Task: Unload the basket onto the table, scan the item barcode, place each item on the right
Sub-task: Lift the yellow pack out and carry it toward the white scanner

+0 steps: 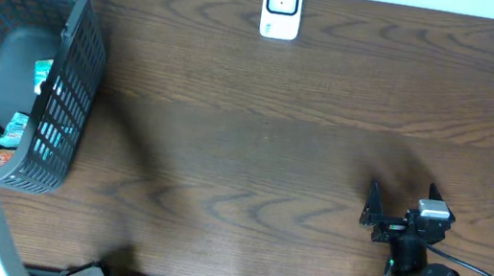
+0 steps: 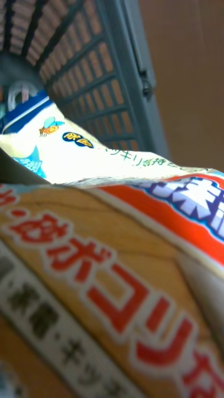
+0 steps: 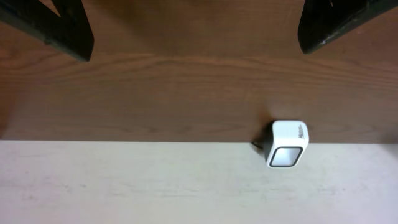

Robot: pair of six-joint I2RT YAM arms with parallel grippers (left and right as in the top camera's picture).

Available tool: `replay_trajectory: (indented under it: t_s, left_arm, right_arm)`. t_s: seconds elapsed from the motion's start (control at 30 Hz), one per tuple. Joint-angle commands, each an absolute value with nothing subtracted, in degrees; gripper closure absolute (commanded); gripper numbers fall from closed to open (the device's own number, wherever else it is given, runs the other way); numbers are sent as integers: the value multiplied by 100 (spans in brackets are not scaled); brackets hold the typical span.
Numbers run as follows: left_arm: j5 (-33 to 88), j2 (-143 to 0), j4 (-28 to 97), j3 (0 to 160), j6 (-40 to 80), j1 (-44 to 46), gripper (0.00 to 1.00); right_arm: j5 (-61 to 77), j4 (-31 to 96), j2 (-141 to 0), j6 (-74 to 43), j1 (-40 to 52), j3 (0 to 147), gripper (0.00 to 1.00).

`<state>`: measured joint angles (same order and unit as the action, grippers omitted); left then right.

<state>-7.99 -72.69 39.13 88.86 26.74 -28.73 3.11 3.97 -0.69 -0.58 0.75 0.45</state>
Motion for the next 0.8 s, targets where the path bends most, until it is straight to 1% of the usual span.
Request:
replay_trajectory:
  t_s: [0.0,0.13,0.2,0.27,0.4,0.5,0.77]
  left_arm:
    - [285,-6641,3568,9045,4060,-2823,92]
    - [2274,-6355,3017,9045,4062,-2392,92]
    - [2720,-6370,2928,9045,4062,-1981,93]
    - [2788,-6445,2976,9043,4060,-1463,93]
    - [2783,-6770,2989,9028,4029,-261,93]
    - [2652,-7155,3011,9028,3667,556,93]
    - [582,-8702,3328,9028,3765,2453,92]
  right_arm:
    - [296,414,-38,-12,-38,34,1]
    - [296,414,-38,-14,-38,34,1]
    - [296,414,-38,-14,-38,34,1]
    - [296,412,-38,-12,-38,34,1]
    - [296,412,-38,-14,-38,34,1]
    - [296,414,-38,-14,-38,34,1]
    - [296,412,-38,-14,-38,34,1]
